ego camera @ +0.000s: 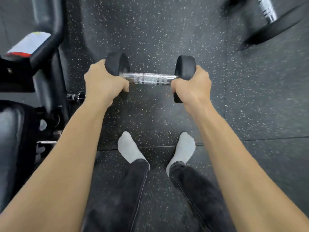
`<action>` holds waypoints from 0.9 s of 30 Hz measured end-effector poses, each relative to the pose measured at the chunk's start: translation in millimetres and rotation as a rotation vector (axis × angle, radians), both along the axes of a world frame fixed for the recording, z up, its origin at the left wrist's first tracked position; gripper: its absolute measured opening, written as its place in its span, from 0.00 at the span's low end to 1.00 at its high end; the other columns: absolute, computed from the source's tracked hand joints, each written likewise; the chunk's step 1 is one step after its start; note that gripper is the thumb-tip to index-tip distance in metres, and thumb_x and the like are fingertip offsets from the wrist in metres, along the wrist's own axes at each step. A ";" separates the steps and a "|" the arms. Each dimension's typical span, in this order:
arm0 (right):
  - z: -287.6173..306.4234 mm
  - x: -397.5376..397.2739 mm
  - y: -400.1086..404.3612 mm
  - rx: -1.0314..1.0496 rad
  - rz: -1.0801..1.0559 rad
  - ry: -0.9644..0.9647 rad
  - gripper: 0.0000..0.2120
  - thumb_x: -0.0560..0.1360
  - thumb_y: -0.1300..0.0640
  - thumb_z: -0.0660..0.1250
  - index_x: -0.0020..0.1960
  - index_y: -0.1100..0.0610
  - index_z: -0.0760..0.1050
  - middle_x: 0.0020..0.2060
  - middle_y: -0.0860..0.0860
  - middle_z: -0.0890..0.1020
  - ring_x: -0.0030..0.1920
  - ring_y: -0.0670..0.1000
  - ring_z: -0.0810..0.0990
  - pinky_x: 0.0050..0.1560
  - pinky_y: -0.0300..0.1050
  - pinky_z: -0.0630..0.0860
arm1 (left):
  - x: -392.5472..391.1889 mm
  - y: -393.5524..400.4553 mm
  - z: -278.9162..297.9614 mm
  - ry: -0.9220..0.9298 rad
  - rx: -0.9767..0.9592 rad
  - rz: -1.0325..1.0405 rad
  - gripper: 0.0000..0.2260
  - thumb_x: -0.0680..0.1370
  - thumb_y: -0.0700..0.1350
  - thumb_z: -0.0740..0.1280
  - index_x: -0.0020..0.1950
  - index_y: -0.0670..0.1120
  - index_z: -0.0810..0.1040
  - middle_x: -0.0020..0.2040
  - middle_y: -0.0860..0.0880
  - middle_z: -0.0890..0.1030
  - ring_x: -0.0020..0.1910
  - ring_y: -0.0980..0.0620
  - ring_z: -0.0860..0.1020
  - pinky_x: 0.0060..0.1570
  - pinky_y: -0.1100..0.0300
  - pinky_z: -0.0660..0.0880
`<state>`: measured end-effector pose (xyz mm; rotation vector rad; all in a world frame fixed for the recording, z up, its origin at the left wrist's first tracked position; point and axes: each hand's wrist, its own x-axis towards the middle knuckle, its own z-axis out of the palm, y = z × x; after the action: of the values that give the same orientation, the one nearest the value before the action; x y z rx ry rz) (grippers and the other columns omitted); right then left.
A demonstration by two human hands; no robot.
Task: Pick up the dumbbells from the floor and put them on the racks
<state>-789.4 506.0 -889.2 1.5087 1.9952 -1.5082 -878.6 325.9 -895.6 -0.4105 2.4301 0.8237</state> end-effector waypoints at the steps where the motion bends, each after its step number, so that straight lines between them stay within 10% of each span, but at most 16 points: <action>1: 26.6 -3.4 1.5 0.014 0.024 0.026 0.14 0.67 0.67 0.70 0.40 0.50 0.70 0.34 0.46 0.75 0.30 0.46 0.72 0.19 0.32 0.66 | 1.6 0.1 25.0 0.016 0.026 0.032 0.17 0.55 0.40 0.77 0.41 0.50 0.80 0.37 0.55 0.80 0.32 0.59 0.73 0.20 0.69 0.66; 15: 455.3 -48.4 -37.8 0.110 0.352 0.594 0.14 0.66 0.64 0.71 0.40 0.48 0.70 0.32 0.42 0.75 0.26 0.34 0.71 0.21 0.28 0.63 | -0.9 -70.1 474.5 0.513 0.035 0.243 0.20 0.51 0.45 0.75 0.42 0.49 0.81 0.41 0.53 0.83 0.39 0.53 0.80 0.31 0.63 0.73; 27: 708.4 0.0 -191.2 0.061 0.746 1.017 0.08 0.62 0.61 0.69 0.40 0.55 0.74 0.30 0.45 0.76 0.31 0.48 0.72 0.28 0.41 0.69 | 163.4 -219.4 745.4 0.914 -0.177 0.631 0.19 0.47 0.51 0.73 0.37 0.51 0.80 0.36 0.58 0.81 0.34 0.59 0.78 0.24 0.67 0.69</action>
<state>-789.4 314.8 -180.8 -0.2071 2.6109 -1.9757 -715.2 106.5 -150.3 -1.1027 3.2824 1.2570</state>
